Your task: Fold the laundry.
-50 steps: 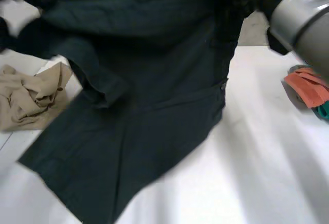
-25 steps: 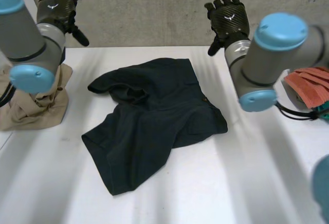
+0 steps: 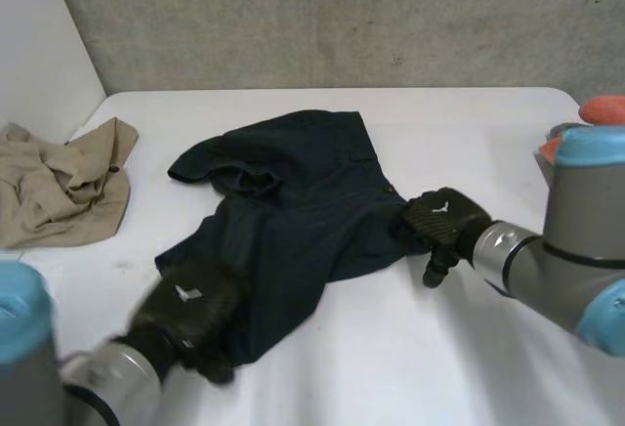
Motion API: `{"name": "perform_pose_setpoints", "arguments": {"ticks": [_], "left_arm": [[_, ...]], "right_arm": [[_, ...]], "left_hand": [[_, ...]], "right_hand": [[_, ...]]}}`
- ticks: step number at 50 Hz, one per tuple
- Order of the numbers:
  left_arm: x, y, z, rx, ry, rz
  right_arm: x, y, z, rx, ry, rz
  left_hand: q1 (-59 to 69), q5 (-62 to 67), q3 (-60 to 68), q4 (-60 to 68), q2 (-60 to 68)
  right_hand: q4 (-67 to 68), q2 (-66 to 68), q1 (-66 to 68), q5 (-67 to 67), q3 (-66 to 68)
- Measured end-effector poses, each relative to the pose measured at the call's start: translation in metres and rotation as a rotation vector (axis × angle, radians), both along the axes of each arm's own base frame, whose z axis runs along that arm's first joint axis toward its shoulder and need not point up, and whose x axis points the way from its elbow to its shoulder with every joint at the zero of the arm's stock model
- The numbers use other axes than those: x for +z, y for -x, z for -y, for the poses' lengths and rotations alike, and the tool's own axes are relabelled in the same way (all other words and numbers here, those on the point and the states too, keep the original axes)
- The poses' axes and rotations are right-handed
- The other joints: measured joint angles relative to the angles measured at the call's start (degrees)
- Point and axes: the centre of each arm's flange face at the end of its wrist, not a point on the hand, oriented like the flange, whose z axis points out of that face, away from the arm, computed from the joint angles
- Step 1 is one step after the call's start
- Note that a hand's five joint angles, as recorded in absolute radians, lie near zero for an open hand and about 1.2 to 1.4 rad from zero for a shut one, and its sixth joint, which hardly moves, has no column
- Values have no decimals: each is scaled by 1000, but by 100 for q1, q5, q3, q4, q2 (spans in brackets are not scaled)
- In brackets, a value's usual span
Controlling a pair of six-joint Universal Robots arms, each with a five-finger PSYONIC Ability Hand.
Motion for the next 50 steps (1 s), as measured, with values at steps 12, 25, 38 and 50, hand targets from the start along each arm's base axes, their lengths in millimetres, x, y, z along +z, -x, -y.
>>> {"name": "perform_pose_setpoints", "arguments": {"ticks": [12, 25, 38, 50], "left_arm": [[-24, 21, 11, -16, -15, 29], [-27, 19, 36, 51, 67, 109], [-46, 22, 49, 17, 134, 202], [-25, 21, 71, 78, 233, 123]], "right_arm": [[-29, -21, 26, 14, 134, 97], [-33, -29, 32, 15, 171, 122], [-36, -40, 44, 22, 232, 126], [-46, -56, 51, 23, 305, 101]], "left_hand": [[-747, -811, -774, -783, -779], [-622, -596, -664, -635, -652], [2050, 2226, 2161, 2229, 2273], [3905, 4242, 4061, 4287, 4278]], "right_hand": [[-683, -642, -575, -747, -614], [-683, -642, -575, -747, -614], [-683, -642, -575, -747, -613], [2169, 2260, 2143, 2179, 2198]]}}
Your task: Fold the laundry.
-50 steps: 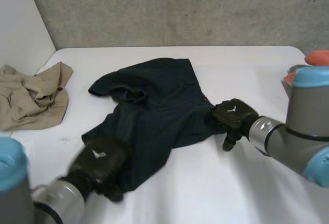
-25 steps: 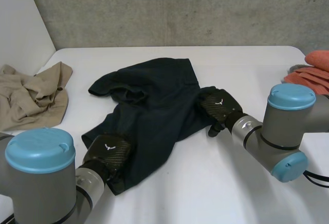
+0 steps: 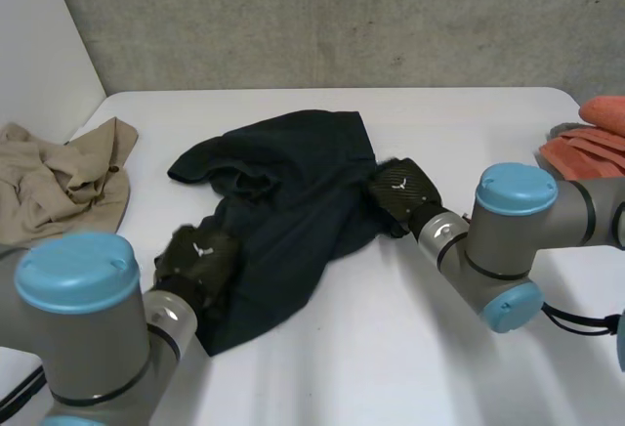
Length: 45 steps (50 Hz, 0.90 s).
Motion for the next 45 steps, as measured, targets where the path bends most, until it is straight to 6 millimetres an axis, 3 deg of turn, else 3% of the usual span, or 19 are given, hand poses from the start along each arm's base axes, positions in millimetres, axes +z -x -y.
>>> {"name": "perform_pose_setpoints", "arguments": {"ticks": [3, 6, 11, 12, 15, 18, 22, 27, 33, 36, 40, 43, 45], "left_arm": [[14, -2, 6, 22, 29, -36], [26, -5, 10, 39, 45, -62], [63, -15, 13, 75, 60, -129], [78, -18, 11, 78, 59, -151], [104, -26, 3, 67, 43, -180], [125, -33, -10, 41, 7, -191], [133, -38, -27, 1, -75, -180], [118, -36, -31, -25, -175, -146], [84, -25, 1, 4, -189, -105], [79, -16, 39, 31, -85, -110], [110, -5, 91, 44, 159, -186], [171, 2, 127, 35, 444, -315], [215, 2, 140, 25, 620, -412]], "right_arm": [[5, 0, 3, -25, 31, -5], [15, 2, 4, -45, 51, -6], [66, 21, -6, -79, 65, -26], [86, 32, -13, -87, 53, -55], [119, 58, -34, -90, -1, -152], [140, 81, -65, -58, -91, -286], [153, 99, -101, 47, -184, -426], [149, 100, -116, 149, -209, -472], [130, 88, -87, 121, -166, -431], [126, 75, -54, 36, -91, -379], [147, 55, -7, -96, 82, -245], [188, 41, 25, -197, 278, -43], [213, 37, 35, -228, 382, 81]], "left_hand": [[10, 0, 9, 1, 6], [10, 0, 9, 1, 5], [10, 0, 9, 2, 6], [10, 0, 37, 3, 6], [10, 0, 146, 5, 6], [10, 0, 146, 6, 6], [10, 0, 146, 23, 5], [23, 0, 146, 26, 6], [27, 0, 146, 27, 5], [29, 0, 146, 27, 6], [30, 0, 146, 27, 6], [30, 0, 146, 28, 7], [30, 0, 146, 28, 7]], "right_hand": [[1251, 1185, 981, 1094, 1222], [1368, 1208, 981, 1101, 1313], [1384, 1208, 981, 1101, 1314], [1387, 1208, 981, 1101, 1314], [1388, 1208, 981, 1101, 1314], [1389, 1208, 981, 1101, 1314], [1391, 1208, 981, 1110, 1320], [1392, 1208, 981, 1175, 1333], [1392, 1208, 981, 1175, 1333], [1393, 1208, 981, 1175, 1333], [1395, 1208, 981, 1175, 1333], [1395, 1208, 981, 1237, 1333], [1395, 1208, 981, 1279, 1334]]}}
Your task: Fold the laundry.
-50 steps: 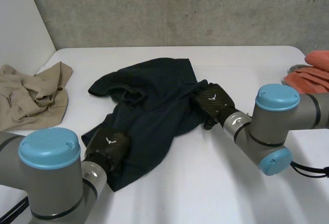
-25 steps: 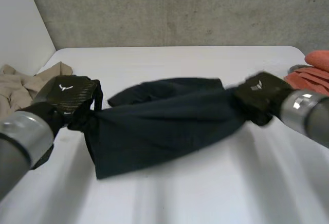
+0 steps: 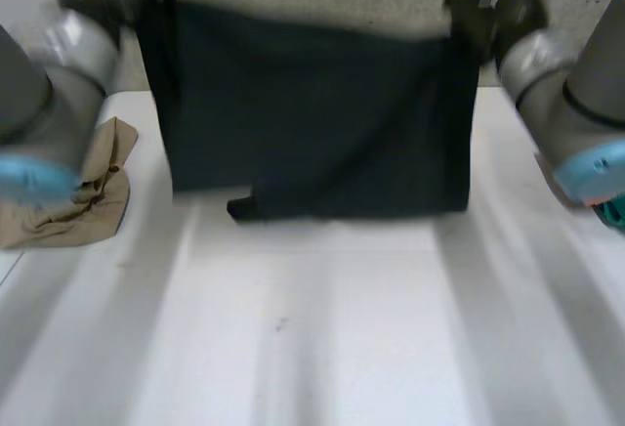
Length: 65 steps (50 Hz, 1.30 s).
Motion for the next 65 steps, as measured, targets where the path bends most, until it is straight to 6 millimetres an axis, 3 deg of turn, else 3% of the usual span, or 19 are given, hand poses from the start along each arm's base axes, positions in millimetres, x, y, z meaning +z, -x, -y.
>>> {"name": "perform_pose_setpoints", "arguments": {"ticks": [1, 5, 7, 10, 14, 20, 21, 22, 24, 28, 34, 36, 37, 38, 40, 44, 54, 60, 65], "left_arm": [[24, -1, 4, -4, 88, -54], [77, -9, 9, -21, 256, -190], [89, -13, 12, -25, 269, -230], [84, -17, 17, -18, 215, -238], [52, -19, 25, 3, 67, -204], [-24, -19, 24, 20, -176, -119], [-44, -17, 21, 15, -230, -96], [-47, -17, 20, 14, -238, -93], [-93, -13, 10, 0, -347, -39], [-155, -10, -9, -16, -470, 57], [-214, -14, -34, -7, -564, 228], [-219, -16, -39, -3, -570, 259], [-219, -17, -41, -1, -567, 271], [-217, -18, -43, 0, -564, 280], [-211, -19, -47, 2, -550, 285], [-191, -22, -56, 5, -522, 276], [-158, -36, -86, 13, -510, 253], [-173, -41, -103, -6, -614, 288], [-194, -40, -96, -11, -681, 310]], "right_arm": [[23, -2, 5, 4, 107, 103], [72, -2, 6, 51, 346, 316], [85, -1, 2, 84, 429, 379], [84, -2, -2, 119, 450, 391], [58, -7, -5, 158, 364, 337], [-13, -15, -13, 196, 123, 203], [-35, -16, -15, 200, 58, 167], [-38, -16, -16, 200, 49, 161], [-84, -17, -23, 206, -81, 80], [-143, -13, -39, 204, -243, -46], [-192, -3, -63, 205, -422, -220], [-194, 0, -69, 206, -461, -245], [-192, 1, -71, 205, -479, -251], [-190, 2, -73, 204, -490, -253], [-182, 5, -76, 197, -514, -242], [-157, 11, -79, 175, -540, -180], [-113, 27, -77, 120, -588, -24], [-114, 26, -69, 110, -621, -33], [-134, 14, -59, 138, -614, -86]], "left_hand": [[0, 0, 0, 0, 0], [0, 0, 0, 0, 0], [0, 0, 0, 0, 0], [0, 0, 0, 0, 0], [1, 0, 0, 0, 0], [8, 0, 0, 0, 0], [11, 0, 0, 0, 0], [11, 0, 0, 0, 0], [11, 0, 0, 0, 1], [11, 0, 4, 0, 2], [-303, -405, -480, -474, -524], [-938, -1008, -1029, -1100, -1194], [-2640, -2597, -2593, -2701, -2761], [-3328, -3343, -3317, -3439, -3463], [-3828, -3963, -3902, -4044, -3993], [-4290, -4673, -4589, -4742, -4668], [-3975, -4289, -4305, -4408, -4388], [-2964, -3273, -3324, -3373, -3390], [-2978, -3274, -3324, -3379, -3390]], "right_hand": [[0, 0, 0, 14, 0], [1, 0, 0, 15, 0], [1, 0, 0, 59, 0], [1, 0, 0, 91, 0], [2, 9, 0, 98, 0], [6, 54, 0, 98, 18], [8, 55, 0, 100, 19], [8, 55, 0, 99, 19], [13, 55, 0, 99, 20], [17, 57, 0, 98, 20], [-791, -724, -450, -592, -761], [-1864, -1901, -1588, -1699, -1907], [-2635, -2600, -2222, -2505, -2597], [-3080, -3033, -2595, -2965, -3035], [-3984, -3949, -3378, -3907, -3977], [-4272, -4153, -3714, -4218, -4156], [-4261, -4152, -3726, -4122, -4155], [-4174, -4135, -3705, -3930, -4142], [-4097, -4135, -3705, -3839, -4142]]}}
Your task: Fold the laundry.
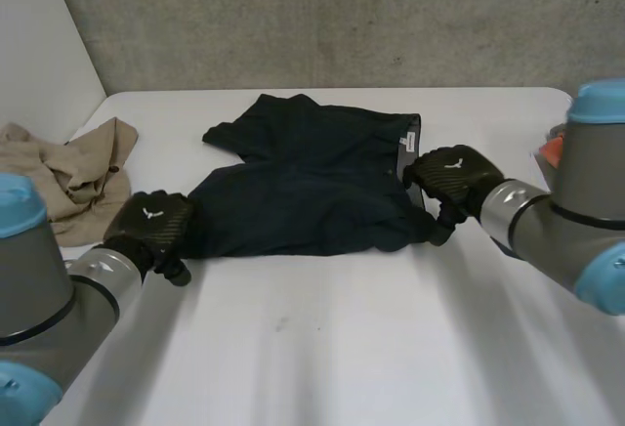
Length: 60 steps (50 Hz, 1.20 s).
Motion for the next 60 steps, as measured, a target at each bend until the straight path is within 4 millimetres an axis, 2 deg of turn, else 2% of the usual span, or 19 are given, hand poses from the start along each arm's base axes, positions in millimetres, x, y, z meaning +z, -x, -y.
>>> {"name": "perform_pose_setpoints", "arguments": {"ticks": [9, 14, 19, 23, 25, 27, 28, 30, 35, 41, 44, 48, 49, 51, 55, 57, 60], "left_arm": [[-28, 8, 37, -7, -15, -4], [-39, 12, 49, -12, -18, 1], [-45, 16, 60, -13, 10, 13], [-48, 20, 67, -24, 52, 30], [-49, 23, 71, -33, 76, 44], [-51, 25, 75, -43, 97, 59], [-51, 26, 77, -47, 103, 65], [-53, 27, 79, -53, 113, 76], [-48, 27, 80, -56, 120, 94], [-19, 22, 60, -57, 97, 98], [8, 15, 29, -69, 47, 107], [25, 4, -10, -97, -43, 136], [26, 3, -14, -101, -56, 141], [30, -5, -42, -134, -138, 177], [29, -15, -79, -198, -273, 247], [29, -18, -92, -231, -321, 278], [29, -19, -98, -264, -341, 307]], "right_arm": [[-44, -25, 13, 63, 62, -19], [-54, -32, 19, 63, 95, -7], [-60, -35, 23, 48, 105, 3], [-62, -35, 25, 37, 104, 10], [-61, -35, 27, 32, 105, 17], [-60, -35, 28, 28, 108, 23], [-60, -35, 29, 27, 110, 25], [-59, -34, 30, 25, 112, 28], [-54, -32, 29, 23, 116, 22], [-39, -25, 17, 45, 100, -43], [-26, -12, -4, 91, 51, -166], [-17, 4, -33, 152, -41, -305], [-15, 9, -41, 169, -69, -337], [-11, 23, -66, 224, -154, -428], [-1, 43, -102, 324, -241, -532], [3, 49, -112, 361, -242, -551], [6, 52, -118, 386, -228, -550]], "left_hand": [[3, 3, 0, 5, 0], [-15, -102, -21, -63, -27], [-15, -100, -15, -56, -22], [342, 314, 337, 323, 360], [1025, 909, 952, 936, 953], [1407, 1263, 1321, 1303, 1370], [2384, 2199, 2258, 2258, 2347], [3123, 3037, 3100, 3111, 3155], [3124, 3150, 3330, 3352, 3357], [3124, 3151, 3330, 3352, 3357], [3124, 3151, 3330, 3353, 3358], [3124, 3151, 3330, 3354, 3363], [3124, 3151, 3331, 3354, 3363], [3124, 3151, 3330, 3354, 3363], [3124, 3151, 3331, 3355, 3365], [3124, 3151, 3330, 3355, 3366], [3124, 3151, 3334, 3356, 3367]], "right_hand": [[369, 499, 319, 335, 442], [708, 832, 661, 667, 813], [1339, 1452, 1370, 1238, 1437], [3081, 3252, 2816, 2852, 3173], [3913, 4064, 3421, 3740, 3984], [4068, 4136, 3465, 3903, 4123], [4080, 4136, 3466, 3912, 4128], [4090, 4136, 3466, 3919, 4129], [4091, 4136, 3466, 3932, 4129], [4092, 4136, 3466, 3932, 4129], [4092, 4136, 3466, 3933, 4130], [4093, 4136, 3466, 3947, 4131], [4093, 4136, 3466, 3948, 4131], [4093, 4136, 3466, 3948, 4131], [4094, 4136, 3466, 3948, 4138], [4093, 4136, 3466, 3948, 4142], [4094, 4136, 3466, 3948, 4142]]}}
